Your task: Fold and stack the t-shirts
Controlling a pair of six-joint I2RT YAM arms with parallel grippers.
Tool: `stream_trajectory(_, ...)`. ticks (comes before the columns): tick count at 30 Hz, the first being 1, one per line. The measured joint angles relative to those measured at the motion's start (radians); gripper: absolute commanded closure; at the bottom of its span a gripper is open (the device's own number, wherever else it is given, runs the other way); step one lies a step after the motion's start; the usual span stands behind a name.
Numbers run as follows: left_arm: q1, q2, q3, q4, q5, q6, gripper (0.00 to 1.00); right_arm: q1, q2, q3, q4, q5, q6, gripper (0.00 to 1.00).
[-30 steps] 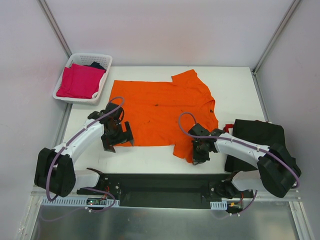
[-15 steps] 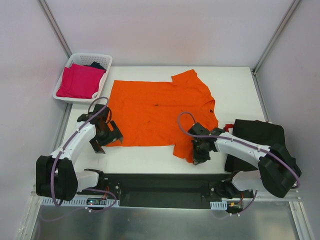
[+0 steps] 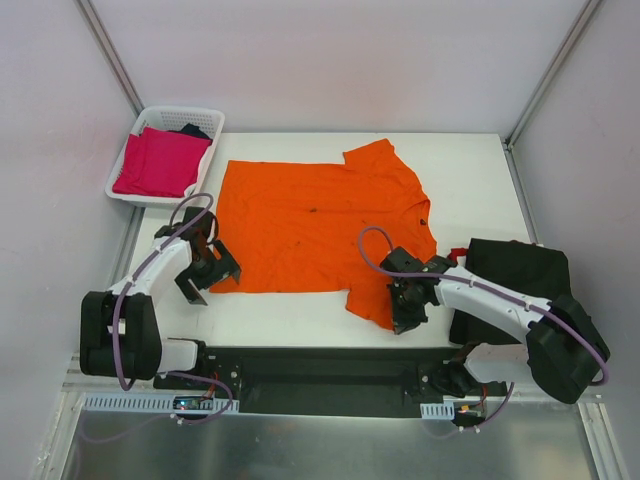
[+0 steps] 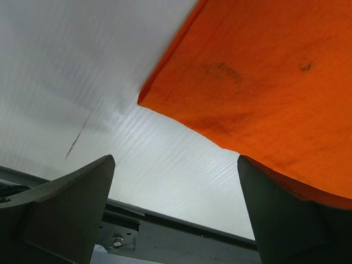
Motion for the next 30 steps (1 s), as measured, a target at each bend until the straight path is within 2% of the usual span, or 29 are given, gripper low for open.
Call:
stream_trajectory(8,0.019,0.082,0.003,0.037,-0.057,0.001,0.12,0.0,-0.016,0.003,-0.011,-0.001,-0.011,0.99)
stream_trajectory(12,0.026,0.127,0.032,0.04,-0.069,0.004,0.34,0.0,-0.021,0.003,-0.012,-0.001,-0.018,0.99)
stream_trajectory(21,0.026,0.191,0.087,0.064,-0.086,0.023,0.31,0.0,-0.02,0.003,-0.014,-0.001,-0.034,0.99)
stream_trajectory(23,0.026,0.193,0.087,0.065,-0.087,0.025,0.35,0.0,-0.019,0.003,-0.015,-0.001,-0.037,0.99)
stream_trajectory(26,0.026,0.195,0.087,0.065,-0.089,0.028,0.48,0.0,-0.016,0.003,-0.016,-0.001,-0.04,0.99)
stream_trajectory(30,0.027,0.192,0.072,0.072,-0.094,0.027,0.49,-0.001,-0.006,0.003,-0.018,-0.001,-0.046,0.99)
